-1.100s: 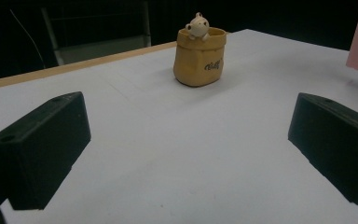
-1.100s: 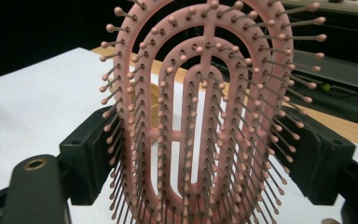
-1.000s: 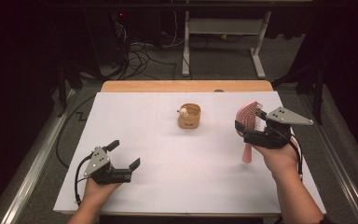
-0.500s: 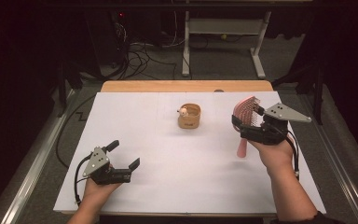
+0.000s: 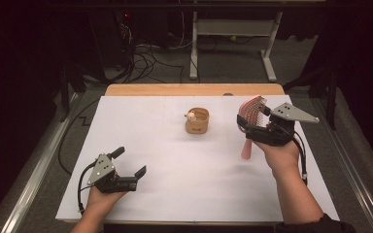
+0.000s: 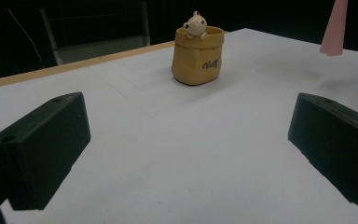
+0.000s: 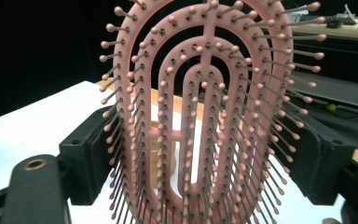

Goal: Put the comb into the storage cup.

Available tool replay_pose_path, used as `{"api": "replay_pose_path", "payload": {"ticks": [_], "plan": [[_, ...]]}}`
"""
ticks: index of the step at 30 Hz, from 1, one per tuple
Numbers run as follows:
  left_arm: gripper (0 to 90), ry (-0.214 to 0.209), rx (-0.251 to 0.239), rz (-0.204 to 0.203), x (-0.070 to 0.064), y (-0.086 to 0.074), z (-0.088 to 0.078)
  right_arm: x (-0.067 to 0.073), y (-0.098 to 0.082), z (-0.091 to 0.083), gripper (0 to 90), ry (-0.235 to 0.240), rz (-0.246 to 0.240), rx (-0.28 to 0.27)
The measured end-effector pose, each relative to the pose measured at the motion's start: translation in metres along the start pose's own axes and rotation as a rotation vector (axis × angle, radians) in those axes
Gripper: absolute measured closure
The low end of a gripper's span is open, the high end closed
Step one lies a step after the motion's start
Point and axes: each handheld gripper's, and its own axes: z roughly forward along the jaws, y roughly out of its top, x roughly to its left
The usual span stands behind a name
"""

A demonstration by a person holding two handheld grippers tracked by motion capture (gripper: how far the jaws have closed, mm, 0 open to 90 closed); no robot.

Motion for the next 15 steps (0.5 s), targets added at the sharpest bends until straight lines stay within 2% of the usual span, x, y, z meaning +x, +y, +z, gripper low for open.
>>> {"api": "replay_pose_path", "payload": {"ticks": [15], "plan": [[0.0, -0.002, -0.007, -0.001, 0.001, 0.0, 0.0, 0.006, 0.011, 0.012, 20.4, -0.014, -0.006, -0.027]]}}
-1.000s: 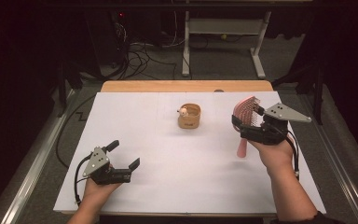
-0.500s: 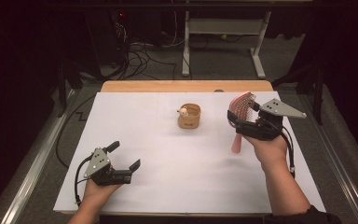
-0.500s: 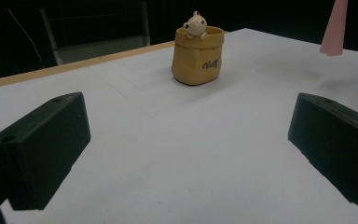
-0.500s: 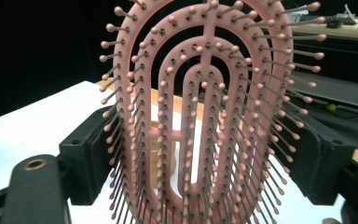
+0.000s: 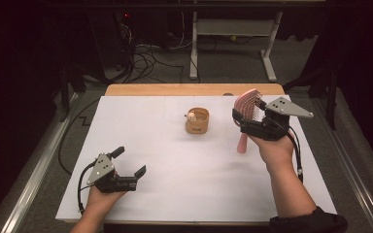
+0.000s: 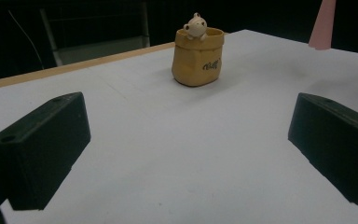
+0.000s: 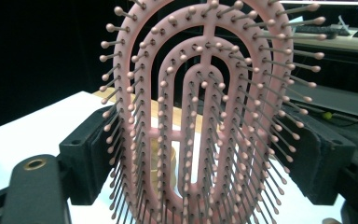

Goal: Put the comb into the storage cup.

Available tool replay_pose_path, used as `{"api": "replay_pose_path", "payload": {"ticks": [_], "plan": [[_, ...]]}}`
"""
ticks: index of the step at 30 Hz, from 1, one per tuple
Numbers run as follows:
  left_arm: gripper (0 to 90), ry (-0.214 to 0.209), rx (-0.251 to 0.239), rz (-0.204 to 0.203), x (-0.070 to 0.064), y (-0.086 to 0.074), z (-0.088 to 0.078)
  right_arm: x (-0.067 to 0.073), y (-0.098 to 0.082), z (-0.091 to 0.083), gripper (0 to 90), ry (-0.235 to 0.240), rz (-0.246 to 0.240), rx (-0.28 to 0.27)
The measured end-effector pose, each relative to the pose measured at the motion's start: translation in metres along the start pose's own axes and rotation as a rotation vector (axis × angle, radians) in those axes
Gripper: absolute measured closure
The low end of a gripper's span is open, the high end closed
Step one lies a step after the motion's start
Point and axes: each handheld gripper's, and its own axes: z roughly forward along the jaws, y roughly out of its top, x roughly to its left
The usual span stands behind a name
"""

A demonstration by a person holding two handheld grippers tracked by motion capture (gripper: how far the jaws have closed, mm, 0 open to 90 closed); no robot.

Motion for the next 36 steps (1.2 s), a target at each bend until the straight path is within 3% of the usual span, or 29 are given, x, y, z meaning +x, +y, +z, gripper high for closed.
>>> {"api": "replay_pose_path", "payload": {"ticks": [13, 19, 36], "plan": [[0.0, -0.009, 0.005, 0.001, -0.001, 0.0, 0.002, 0.002, 0.002, 0.012, 20.4, -0.01, -0.003, -0.03], [0.0, -0.013, 0.004, 0.002, -0.001, 0.0, 0.002, 0.002, 0.008, 0.019, 20.4, -0.006, 0.018, -0.029], [0.0, -0.018, 0.006, -0.004, 0.0, -0.001, 0.002, 0.01, 0.03, 0.038, 20.4, -0.007, -0.009, -0.049]]}}
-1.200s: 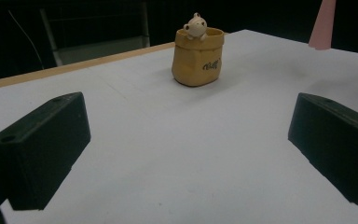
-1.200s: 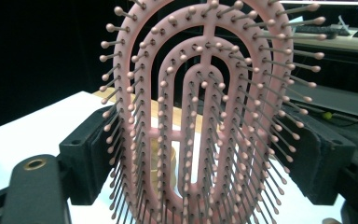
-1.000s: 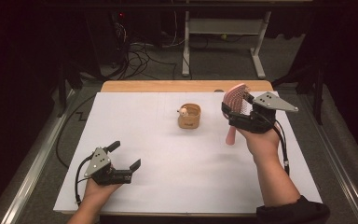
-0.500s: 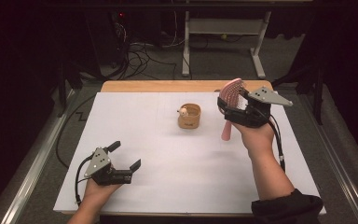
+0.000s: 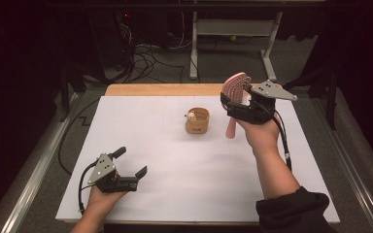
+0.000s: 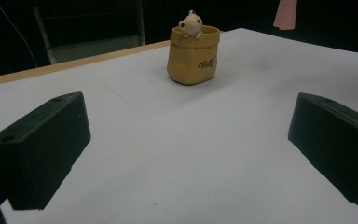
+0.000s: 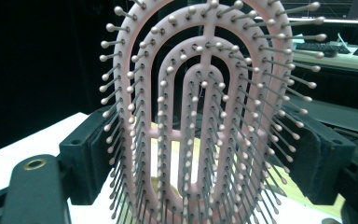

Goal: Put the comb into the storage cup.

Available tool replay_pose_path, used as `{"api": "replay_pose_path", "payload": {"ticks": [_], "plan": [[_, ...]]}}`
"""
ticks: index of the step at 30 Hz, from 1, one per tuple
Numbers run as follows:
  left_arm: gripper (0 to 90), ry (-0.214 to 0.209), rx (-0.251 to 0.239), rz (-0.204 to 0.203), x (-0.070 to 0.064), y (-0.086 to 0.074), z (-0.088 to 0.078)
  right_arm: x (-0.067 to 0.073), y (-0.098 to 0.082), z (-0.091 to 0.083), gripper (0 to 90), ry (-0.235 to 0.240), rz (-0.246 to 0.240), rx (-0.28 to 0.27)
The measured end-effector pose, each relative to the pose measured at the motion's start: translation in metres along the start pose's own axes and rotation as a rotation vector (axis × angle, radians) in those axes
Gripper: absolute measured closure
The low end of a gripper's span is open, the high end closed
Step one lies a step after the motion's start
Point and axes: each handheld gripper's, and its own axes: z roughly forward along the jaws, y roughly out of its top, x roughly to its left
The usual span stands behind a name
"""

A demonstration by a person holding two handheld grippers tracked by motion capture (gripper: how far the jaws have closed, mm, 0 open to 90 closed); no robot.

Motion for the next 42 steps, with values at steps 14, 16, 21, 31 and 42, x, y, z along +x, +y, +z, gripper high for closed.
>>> {"api": "replay_pose_path", "payload": {"ticks": [14, 16, 21, 31, 42], "plan": [[0.0, -0.01, 0.002, -0.006, 0.0, -0.001, 0.001, 0.002, 0.013, 0.017, 20.4, -0.003, -0.007, -0.015], [0.0, -0.01, -0.001, -0.007, 0.0, 0.0, 0.0, 0.003, 0.015, 0.019, 20.4, -0.005, -0.012, -0.014], [0.0, -0.012, 0.007, -0.003, 0.0, -0.001, 0.001, 0.006, 0.02, 0.026, 20.4, -0.003, -0.009, -0.022], [0.0, -0.012, 0.008, 0.003, 0.001, -0.001, 0.001, 0.01, 0.023, 0.041, 20.3, -0.008, 0.001, -0.033], [0.0, -0.012, 0.001, -0.001, 0.001, -0.001, 0.0, 0.017, 0.026, 0.054, 20.3, -0.002, -0.004, -0.041]]}}
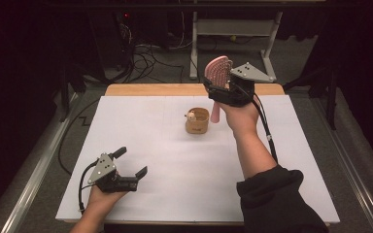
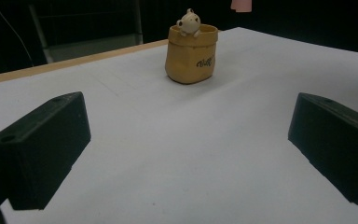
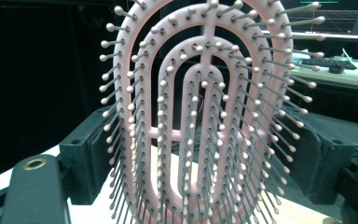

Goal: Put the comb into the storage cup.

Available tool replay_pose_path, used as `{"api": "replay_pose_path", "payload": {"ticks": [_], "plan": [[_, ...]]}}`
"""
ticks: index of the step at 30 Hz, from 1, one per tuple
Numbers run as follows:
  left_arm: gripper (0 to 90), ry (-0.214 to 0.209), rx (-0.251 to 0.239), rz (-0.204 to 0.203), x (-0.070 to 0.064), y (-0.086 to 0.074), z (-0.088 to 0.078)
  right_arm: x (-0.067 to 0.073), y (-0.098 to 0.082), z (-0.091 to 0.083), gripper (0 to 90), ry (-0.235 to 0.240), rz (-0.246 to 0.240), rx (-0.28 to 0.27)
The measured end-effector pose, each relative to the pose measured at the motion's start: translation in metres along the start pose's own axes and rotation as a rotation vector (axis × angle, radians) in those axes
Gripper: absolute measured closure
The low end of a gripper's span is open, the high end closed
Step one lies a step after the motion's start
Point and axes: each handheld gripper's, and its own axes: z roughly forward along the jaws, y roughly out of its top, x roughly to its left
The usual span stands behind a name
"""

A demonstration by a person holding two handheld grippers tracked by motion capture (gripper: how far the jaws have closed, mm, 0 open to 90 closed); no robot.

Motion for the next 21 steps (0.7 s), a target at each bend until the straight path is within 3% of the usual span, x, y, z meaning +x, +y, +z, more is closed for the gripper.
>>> {"api": "replay_pose_path", "payload": {"ticks": [21], "plan": [[0.0, 0.002, -0.002, -0.005, 0.001, 0.0, 0.0, 0.003, -0.005, 0.025, 20.3, 0.019, 0.029, -0.024]]}}
